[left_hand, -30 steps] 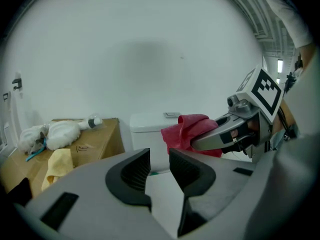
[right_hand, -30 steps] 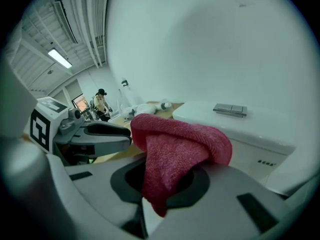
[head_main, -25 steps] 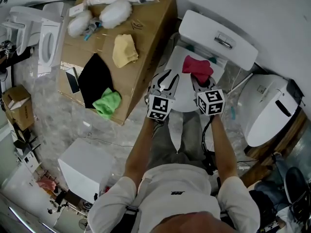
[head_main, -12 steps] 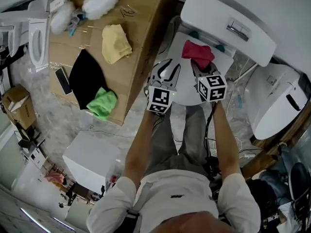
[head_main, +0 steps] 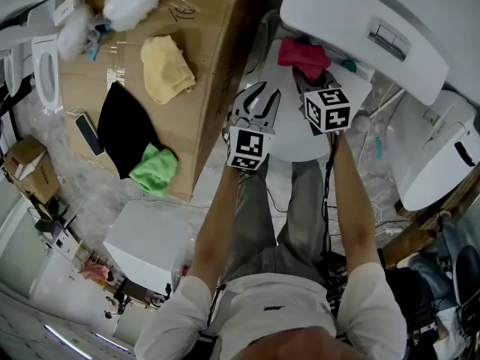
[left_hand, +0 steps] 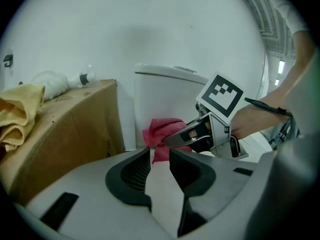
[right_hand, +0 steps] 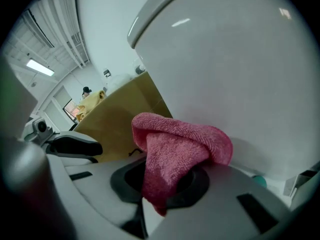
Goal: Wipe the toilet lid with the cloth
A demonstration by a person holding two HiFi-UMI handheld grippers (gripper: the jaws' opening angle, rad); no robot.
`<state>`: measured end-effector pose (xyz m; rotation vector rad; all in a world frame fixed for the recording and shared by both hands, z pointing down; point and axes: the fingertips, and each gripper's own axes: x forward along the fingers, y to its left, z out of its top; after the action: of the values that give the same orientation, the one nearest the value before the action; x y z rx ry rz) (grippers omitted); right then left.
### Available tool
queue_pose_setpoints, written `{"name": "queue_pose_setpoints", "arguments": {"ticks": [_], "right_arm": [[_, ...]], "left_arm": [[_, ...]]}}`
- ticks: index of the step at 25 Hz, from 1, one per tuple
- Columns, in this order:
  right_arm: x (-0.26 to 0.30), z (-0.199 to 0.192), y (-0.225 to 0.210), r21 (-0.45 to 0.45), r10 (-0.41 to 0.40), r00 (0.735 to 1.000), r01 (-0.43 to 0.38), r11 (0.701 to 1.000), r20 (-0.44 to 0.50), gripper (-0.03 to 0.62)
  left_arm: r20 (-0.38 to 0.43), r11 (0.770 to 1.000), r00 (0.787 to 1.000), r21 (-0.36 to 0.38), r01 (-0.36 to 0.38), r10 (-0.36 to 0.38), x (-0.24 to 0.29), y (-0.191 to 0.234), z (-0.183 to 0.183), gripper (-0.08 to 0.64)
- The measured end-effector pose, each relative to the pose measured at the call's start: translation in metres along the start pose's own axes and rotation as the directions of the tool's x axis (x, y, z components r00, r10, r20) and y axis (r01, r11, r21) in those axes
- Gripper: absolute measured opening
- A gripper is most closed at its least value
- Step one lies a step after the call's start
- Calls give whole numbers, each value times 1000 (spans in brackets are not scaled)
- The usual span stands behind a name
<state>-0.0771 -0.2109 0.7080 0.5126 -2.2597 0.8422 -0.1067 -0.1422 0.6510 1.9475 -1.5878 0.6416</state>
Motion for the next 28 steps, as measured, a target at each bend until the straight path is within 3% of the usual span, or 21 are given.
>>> {"name": "queue_pose_setpoints", "arguments": {"ticks": [12,17,28], "right_arm": [[67,-31,7,40,25,999,-24,999,-32,64],[84,-52,2,49,-17,996,22,999,-88,64],[73,-80,-4,78,-64,991,74,994,-120,64]], "left_arm": [[-13,999,1000,-20,-27,27,9,25,-35,135],[-14,999,1000,-28,-25,25,4,27,-44,135],[-18,1000,1000,2,4,-4,6,17,-44,135]]}}
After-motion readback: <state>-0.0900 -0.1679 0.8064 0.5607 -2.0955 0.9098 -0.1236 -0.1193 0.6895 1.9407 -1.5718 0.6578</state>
